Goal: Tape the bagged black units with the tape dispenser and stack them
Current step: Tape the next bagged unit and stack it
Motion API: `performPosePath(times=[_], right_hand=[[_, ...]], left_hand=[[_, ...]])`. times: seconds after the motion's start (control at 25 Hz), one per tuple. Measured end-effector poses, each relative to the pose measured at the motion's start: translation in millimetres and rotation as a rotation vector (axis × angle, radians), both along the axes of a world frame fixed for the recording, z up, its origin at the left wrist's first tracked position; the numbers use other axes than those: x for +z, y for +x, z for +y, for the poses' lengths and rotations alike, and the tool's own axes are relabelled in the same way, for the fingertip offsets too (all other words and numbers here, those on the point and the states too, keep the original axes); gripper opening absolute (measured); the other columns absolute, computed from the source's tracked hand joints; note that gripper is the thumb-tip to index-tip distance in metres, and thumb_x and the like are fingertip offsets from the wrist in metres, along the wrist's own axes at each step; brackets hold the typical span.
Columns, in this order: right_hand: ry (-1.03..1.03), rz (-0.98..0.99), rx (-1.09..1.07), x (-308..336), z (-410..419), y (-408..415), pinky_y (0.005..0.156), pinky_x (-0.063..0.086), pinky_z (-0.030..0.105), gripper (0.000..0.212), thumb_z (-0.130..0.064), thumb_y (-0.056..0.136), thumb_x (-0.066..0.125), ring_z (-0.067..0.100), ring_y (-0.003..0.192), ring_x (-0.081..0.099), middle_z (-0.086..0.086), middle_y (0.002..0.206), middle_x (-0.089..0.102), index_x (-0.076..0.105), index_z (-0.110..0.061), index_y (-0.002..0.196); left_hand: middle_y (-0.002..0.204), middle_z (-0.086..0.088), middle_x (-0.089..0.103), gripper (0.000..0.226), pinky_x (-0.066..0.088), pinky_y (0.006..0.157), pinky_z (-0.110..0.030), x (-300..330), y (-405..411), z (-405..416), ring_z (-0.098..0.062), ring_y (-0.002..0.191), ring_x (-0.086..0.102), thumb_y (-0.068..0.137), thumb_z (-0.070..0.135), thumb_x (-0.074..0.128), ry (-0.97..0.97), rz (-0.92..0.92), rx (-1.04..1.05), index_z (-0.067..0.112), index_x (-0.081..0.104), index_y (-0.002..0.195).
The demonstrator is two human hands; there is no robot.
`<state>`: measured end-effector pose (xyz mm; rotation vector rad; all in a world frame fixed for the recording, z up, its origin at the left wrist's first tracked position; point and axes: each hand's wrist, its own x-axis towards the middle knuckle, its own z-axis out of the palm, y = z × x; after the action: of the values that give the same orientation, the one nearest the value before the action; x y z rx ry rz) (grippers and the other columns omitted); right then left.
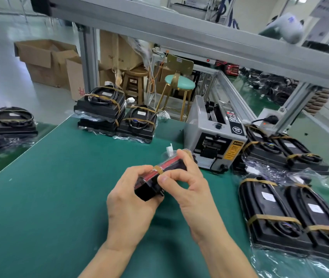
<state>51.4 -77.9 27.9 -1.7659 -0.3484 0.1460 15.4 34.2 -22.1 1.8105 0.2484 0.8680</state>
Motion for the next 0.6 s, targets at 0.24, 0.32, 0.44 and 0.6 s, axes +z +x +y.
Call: performPosePath(times=[0.24, 0.32, 0.44, 0.6], right_hand=[[-0.1, -0.018, 0.009, 5.1, 4.0, -1.5, 0.12, 0.009, 0.043, 0.022, -0.026, 0.078, 0.075, -0.011, 0.141, 0.01, -0.032, 0.145, 0.032, 0.072, -0.042, 0.064], [-0.121, -0.019, 0.008, 6.5, 4.2, -1.2, 0.119, 0.01, 0.043, 0.021, -0.026, 0.078, 0.075, -0.01, 0.141, 0.01, -0.033, 0.143, 0.032, 0.072, -0.043, 0.064], [-0.15, -0.021, 0.003, 6.7, 4.7, 0.4, 0.119, 0.009, 0.044, 0.025, -0.027, 0.079, 0.075, -0.009, 0.141, 0.011, -0.032, 0.143, 0.033, 0.071, -0.045, 0.062], [-0.161, -0.029, -0.006, 7.0, 5.0, 1.4, 0.119, 0.01, 0.042, 0.022, -0.028, 0.079, 0.075, -0.008, 0.14, 0.013, -0.033, 0.14, 0.035, 0.071, -0.044, 0.064]], left_hand=[[0.093, 0.016, 0.068, 0.054, 0.054, 0.078, -0.036, 2.1, -0.3, 0.2, -0.009, 0.086, 0.065, 0.058, 0.006, 0.088, -0.019, 0.005, -0.001, 0.035, 0.06, 0.094], [0.093, 0.015, 0.068, 0.053, 0.054, 0.078, -0.037, 3.4, -0.4, 0.2, -0.009, 0.086, 0.065, 0.059, 0.006, 0.087, -0.024, 0.005, -0.009, 0.034, 0.06, 0.095], [0.093, 0.013, 0.068, 0.053, 0.054, 0.078, -0.038, 4.2, -0.5, -0.4, -0.009, 0.086, 0.065, 0.059, 0.005, 0.087, -0.028, 0.003, -0.013, 0.033, 0.06, 0.095], [0.092, 0.012, 0.068, 0.053, 0.054, 0.078, -0.038, 4.8, -0.4, -1.3, -0.01, 0.085, 0.065, 0.059, 0.004, 0.087, -0.037, 0.007, -0.015, 0.033, 0.06, 0.094]])
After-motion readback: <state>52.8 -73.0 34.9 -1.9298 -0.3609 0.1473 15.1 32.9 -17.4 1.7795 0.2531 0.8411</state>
